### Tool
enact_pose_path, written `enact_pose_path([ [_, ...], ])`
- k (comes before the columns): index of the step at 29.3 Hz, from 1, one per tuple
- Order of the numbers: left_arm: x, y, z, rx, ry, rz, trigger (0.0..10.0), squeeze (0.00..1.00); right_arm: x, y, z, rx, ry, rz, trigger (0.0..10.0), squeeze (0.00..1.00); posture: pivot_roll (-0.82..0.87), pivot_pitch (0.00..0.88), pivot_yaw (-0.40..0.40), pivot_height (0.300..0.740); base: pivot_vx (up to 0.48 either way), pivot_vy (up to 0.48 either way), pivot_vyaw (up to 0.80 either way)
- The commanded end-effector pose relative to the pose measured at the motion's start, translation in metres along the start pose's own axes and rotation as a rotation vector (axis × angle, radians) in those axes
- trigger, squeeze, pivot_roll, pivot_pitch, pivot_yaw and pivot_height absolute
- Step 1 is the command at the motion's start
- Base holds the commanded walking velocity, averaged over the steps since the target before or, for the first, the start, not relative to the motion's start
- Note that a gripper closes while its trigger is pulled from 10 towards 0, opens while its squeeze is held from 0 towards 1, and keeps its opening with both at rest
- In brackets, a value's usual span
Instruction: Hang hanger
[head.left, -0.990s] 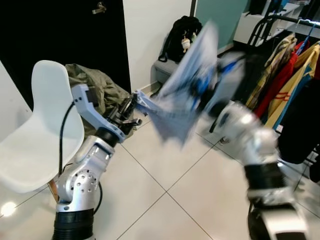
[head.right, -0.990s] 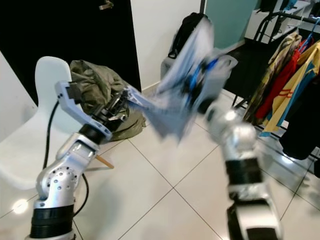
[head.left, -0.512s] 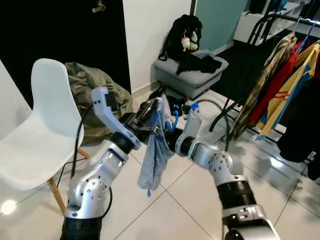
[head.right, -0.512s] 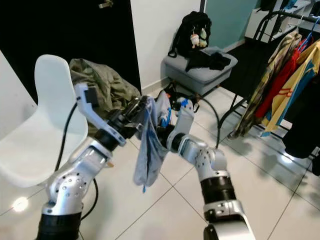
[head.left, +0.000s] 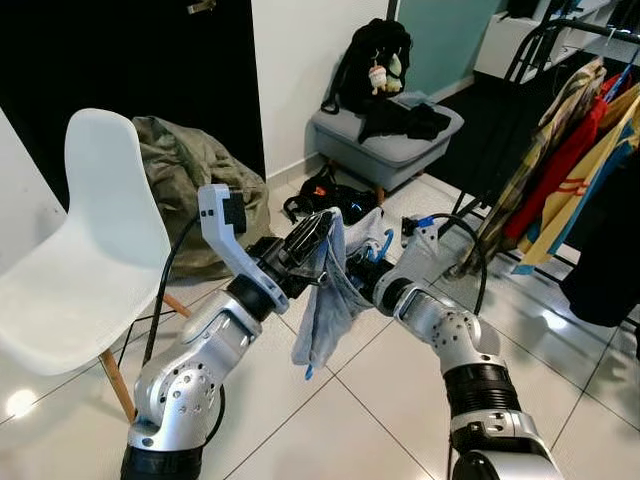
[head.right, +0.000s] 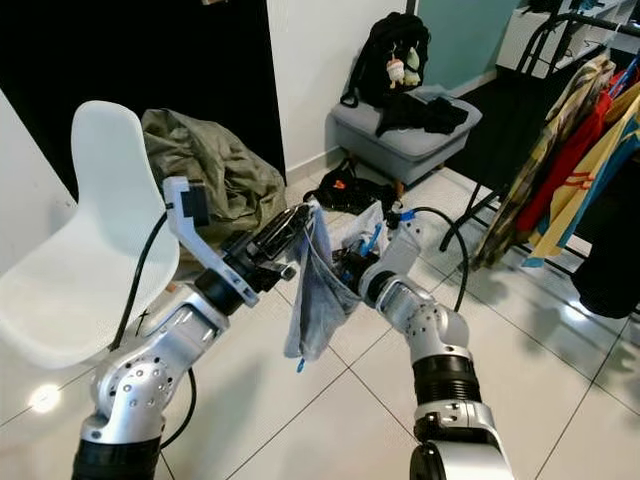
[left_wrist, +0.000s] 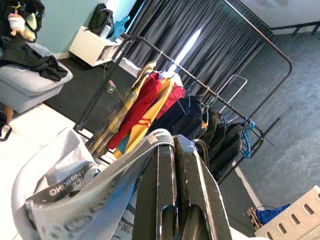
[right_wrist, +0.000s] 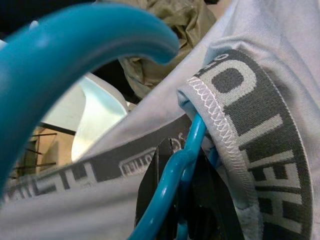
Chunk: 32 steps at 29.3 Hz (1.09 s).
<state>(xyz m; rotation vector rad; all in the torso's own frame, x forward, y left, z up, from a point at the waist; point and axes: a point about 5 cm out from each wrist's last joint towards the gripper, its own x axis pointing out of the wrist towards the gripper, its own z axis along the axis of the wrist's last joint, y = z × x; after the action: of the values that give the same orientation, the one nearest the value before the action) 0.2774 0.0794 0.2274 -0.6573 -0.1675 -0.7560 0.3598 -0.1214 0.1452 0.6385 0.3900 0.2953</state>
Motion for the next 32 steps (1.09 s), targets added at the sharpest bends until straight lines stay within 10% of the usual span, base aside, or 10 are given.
enact_pose_path([
  [1, -0.003, -0.003, -0.002, 0.022, 0.025, -0.018, 0.3, 0.0, 0.0, 0.008, 0.007, -0.025, -0.003, 0.041, 10.0, 0.0, -0.03, 0.135, 0.004, 0.74, 0.0, 0.0, 0.0],
  [12, -0.029, -0.007, -0.033, 0.227, 0.348, -0.143, 0.2, 0.0, -0.005, 0.014, 0.048, 0.004, -0.201, 0.083, 10.0, 0.0, -0.02, 0.129, 0.012, 0.74, 0.0, 0.0, 0.0],
  [32, -0.058, 0.025, -0.009, 0.496, 0.528, -0.056, 0.0, 0.0, -0.022, 0.014, 0.09, 0.183, -0.412, 0.205, 10.0, 0.0, -0.01, 0.137, 0.02, 0.74, 0.0, 0.0, 0.0],
])
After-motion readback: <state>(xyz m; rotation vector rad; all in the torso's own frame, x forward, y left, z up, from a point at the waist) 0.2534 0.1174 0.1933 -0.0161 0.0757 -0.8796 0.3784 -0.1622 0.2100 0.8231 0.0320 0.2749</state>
